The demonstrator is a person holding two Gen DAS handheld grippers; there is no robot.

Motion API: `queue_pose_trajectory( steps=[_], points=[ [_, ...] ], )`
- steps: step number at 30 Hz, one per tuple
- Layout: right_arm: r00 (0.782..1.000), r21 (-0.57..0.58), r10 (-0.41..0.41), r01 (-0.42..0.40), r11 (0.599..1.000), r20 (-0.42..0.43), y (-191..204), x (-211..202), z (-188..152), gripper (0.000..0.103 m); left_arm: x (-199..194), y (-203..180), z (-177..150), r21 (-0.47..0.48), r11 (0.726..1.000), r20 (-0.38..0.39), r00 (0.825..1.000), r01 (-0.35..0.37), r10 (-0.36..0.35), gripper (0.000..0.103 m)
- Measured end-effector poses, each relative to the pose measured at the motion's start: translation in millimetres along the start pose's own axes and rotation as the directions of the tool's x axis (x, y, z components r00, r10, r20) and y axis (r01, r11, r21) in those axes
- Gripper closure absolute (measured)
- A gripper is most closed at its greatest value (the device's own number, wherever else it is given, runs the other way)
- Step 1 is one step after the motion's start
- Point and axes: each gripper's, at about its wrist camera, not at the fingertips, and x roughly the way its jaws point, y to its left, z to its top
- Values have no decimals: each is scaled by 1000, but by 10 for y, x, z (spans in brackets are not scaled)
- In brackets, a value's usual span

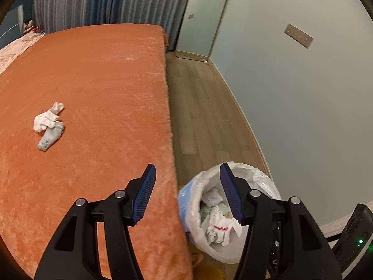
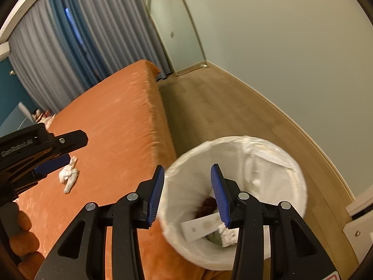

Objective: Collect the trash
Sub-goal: 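Move both tools back to the white glove and grey pouch on the bed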

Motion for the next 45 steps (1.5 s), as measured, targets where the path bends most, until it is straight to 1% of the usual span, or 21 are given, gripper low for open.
queue_pose_trajectory(
  steps=[4, 12, 16, 19, 22, 23, 24, 25, 26, 31, 32, 34, 35, 37, 39, 41, 45],
  points=[
    [999, -50, 30, -31, 998, -14, 351, 59, -36, 57, -50, 356, 54, -40, 999, 14, 999, -35, 35, 49],
    [994, -144, 85, -95, 985, -71, 1055, 286, -152, 56, -126, 1092, 131, -135, 986, 21, 994, -102, 106, 49],
    [988, -193, 113, -132, 972, -106, 1449, 435, -227, 56, -161, 1509, 161, -181, 973, 19, 989, -143, 149, 49],
    [984, -229, 124, -152, 961, -131, 1744, 552, -298, 53, -166, 1840, 176, -209, 962, 14, 984, -173, 180, 49],
    [975, -251, 139, -180, 951, -171, 2016, 723, -381, 53, -154, 2187, 181, -227, 950, 6, 975, -214, 221, 47],
    [972, -251, 144, -189, 949, -185, 2081, 780, -402, 53, -147, 2310, 184, -231, 945, 2, 971, -230, 237, 46],
    [967, -246, 152, -201, 948, -206, 2177, 868, -433, 52, -138, 2466, 186, -241, 937, -2, 966, -253, 260, 42],
    [963, -240, 155, -207, 948, -219, 2254, 943, -459, 49, -130, 2573, 186, -248, 932, -5, 962, -266, 273, 36],
    [959, -236, 159, -214, 948, -234, 2337, 1018, -486, 48, -120, 2707, 188, -256, 924, -7, 957, -283, 291, 34],
    [937, -245, 162, -244, 938, -311, 2753, 1426, -655, 48, 34, 3410, 250, -243, 889, -45, 920, -388, 389, 32],
    [931, -249, 161, -250, 936, -328, 2891, 1531, -688, 48, 74, 3541, 268, -243, 882, -53, 913, -404, 403, 32],
    [923, -256, 157, -256, 932, -351, 3100, 1716, -757, 48, 172, 3814, 313, -251, 865, -73, 900, -434, 430, 26],
    [920, -260, 157, -260, 930, -358, 3174, 1785, -773, 48, 209, 3933, 334, -258, 860, -80, 897, -441, 436, 26],
    [914, -267, 152, -264, 927, -376, 3373, 1978, -818, 48, 292, 4133, 383, -268, 857, -92, 897, -440, 432, 25],
    [909, -270, 149, -267, 925, -389, 3499, 2115, -824, 48, 419, 4298, 456, -264, 863, -108, 902, -431, 418, 25],
    [906, -268, 144, -265, 926, -398, 3640, 2281, -824, 48, 543, 4386, 525, -257, 866, -115, 904, -428, 412, 25],
    [902, -253, 135, -255, 933, -410, 3817, 2554, -815, 48, 810, 4483, 690, -269, 890, -121, 929, -369, 349, 25]
  ],
)
